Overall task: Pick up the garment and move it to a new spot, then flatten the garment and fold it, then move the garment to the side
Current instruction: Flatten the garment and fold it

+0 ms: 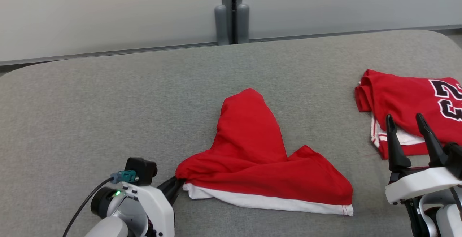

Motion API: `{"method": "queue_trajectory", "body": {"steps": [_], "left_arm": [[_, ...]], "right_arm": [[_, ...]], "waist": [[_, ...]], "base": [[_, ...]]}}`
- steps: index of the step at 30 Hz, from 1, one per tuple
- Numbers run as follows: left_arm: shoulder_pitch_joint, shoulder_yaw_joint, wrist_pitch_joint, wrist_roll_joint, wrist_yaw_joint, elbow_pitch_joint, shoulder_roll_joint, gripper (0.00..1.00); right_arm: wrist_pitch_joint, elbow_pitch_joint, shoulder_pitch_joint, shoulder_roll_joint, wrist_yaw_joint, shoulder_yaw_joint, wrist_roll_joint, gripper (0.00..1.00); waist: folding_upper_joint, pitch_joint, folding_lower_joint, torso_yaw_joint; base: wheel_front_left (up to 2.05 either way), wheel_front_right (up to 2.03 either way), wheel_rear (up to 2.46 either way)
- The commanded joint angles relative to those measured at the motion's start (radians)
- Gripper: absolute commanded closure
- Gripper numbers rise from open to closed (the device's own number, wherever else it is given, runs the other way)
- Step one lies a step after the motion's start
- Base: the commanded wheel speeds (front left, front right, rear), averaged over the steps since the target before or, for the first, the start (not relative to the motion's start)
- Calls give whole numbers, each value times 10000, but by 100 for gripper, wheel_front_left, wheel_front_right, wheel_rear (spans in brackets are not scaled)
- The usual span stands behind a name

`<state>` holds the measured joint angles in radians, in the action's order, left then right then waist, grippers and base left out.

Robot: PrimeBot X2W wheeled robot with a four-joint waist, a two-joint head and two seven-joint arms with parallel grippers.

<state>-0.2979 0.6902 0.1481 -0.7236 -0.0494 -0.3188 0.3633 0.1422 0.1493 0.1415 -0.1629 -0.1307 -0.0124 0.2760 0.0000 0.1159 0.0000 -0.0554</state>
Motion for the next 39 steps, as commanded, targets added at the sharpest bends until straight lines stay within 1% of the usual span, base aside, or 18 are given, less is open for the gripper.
{"method": "queue_trajectory", "body": {"steps": [1,5,9,10,11,12,16,21,24,26,29,33,36,39], "left_arm": [[255,-131,100,-202,173,18,95,100],[721,-419,229,-634,461,63,235,100],[1120,-666,131,-942,682,240,290,100],[1217,-703,109,-991,709,282,318,93],[1290,-716,74,-1020,727,318,339,51],[1340,-721,60,-1043,759,356,351,0],[1456,-751,-93,-1000,813,523,394,0],[1720,-988,-404,-853,1145,1125,688,0],[1900,-1235,-629,-730,1476,1669,988,0],[2063,-1403,-819,-605,1794,2073,1120,0],[2265,-1869,-1526,-366,2318,2631,1260,0],[2680,-2471,-2859,40,2994,3174,1262,0],[2951,-2789,-3614,246,3298,3401,1104,0],[3206,-3063,-3961,439,3414,3514,938,0]], "right_arm": [[-58,-25,-80,-73,-5,3,-14,0],[-103,-58,-57,-84,-5,1,-23,0],[-139,-62,-52,-85,-5,52,-45,0],[-149,-50,-52,-87,-5,54,-52,0],[-148,-34,-57,-88,-5,55,-53,0],[-157,-21,-71,-90,-5,51,-50,0],[-155,32,-113,-96,-5,3,-46,0],[-111,81,-166,-83,-5,-3,-62,0],[-111,84,-270,-56,-5,13,-74,0],[-130,81,-321,-55,-5,24,-76,0],[-106,49,-432,-31,-5,41,-87,0],[-65,-3,-653,88,-5,-22,-73,0],[-30,-45,-837,185,-5,-97,-4,0],[28,-111,-1027,271,-5,-188,47,0]], "waist": [[0,-105,0,521],[0,-46,0,949],[0,-10,0,1163],[0,-11,0,1187],[0,-22,0,1206],[0,-37,0,1216],[0,-128,0,1204],[0,-447,0,1063],[0,-649,0,968],[0,-770,0,914],[0,-933,0,846],[0,-1148,0,783],[0,-1202,0,764],[0,-1227,0,763]], "base": [[0,0,0],[0,0,0],[0,0,0],[0,0,0],[0,0,0],[0,0,0],[0,0,0],[0,0,0],[0,0,0],[0,0,0],[0,0,0],[0,0,0],[0,0,0],[0,0,0]]}}
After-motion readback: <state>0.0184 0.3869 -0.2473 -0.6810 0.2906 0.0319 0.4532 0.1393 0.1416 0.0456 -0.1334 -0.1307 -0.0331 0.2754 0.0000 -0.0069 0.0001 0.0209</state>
